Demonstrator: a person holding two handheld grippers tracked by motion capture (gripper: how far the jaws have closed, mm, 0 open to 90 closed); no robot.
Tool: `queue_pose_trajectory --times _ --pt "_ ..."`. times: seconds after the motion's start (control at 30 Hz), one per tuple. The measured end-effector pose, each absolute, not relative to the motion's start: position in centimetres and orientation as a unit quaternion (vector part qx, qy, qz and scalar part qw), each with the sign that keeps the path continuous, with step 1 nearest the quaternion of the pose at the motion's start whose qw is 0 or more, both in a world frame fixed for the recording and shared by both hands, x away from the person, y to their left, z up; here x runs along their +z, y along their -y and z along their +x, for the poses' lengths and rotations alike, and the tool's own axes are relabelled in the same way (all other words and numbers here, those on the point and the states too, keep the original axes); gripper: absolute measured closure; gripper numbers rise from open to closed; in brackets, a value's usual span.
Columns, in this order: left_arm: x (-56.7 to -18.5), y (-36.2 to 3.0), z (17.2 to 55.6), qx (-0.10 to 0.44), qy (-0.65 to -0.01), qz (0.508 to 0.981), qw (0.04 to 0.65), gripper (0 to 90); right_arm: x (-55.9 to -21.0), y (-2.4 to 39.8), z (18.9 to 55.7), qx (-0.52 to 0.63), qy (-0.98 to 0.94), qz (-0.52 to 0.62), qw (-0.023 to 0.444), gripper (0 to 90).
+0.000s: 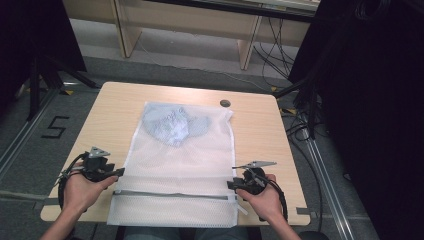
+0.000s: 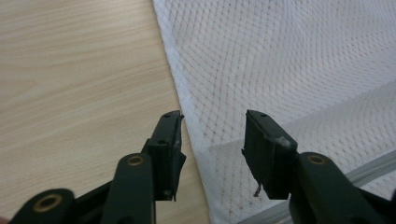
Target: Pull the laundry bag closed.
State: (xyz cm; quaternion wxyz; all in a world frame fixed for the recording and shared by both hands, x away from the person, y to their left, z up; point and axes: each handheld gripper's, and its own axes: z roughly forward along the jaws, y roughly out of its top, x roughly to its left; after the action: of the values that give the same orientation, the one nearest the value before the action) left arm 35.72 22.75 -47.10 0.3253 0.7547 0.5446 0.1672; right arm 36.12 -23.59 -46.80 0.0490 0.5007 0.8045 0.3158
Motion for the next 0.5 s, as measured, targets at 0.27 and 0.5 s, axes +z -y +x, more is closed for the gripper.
queue_pose_trajectory --times 0.27,0.5 --pt "-47.1 -22.8 35.8 0.148 -0.559 0.752 0.316 57.3 -46.7 23.5 36.1 0.321 -0.799 0.506 0.047 64.5" --pt "-47.4 -22.8 35.8 0.139 -0.563 0.755 0.306 72.5 -46.4 22.1 35.6 0.330 -0.807 0.488 0.046 65.2"
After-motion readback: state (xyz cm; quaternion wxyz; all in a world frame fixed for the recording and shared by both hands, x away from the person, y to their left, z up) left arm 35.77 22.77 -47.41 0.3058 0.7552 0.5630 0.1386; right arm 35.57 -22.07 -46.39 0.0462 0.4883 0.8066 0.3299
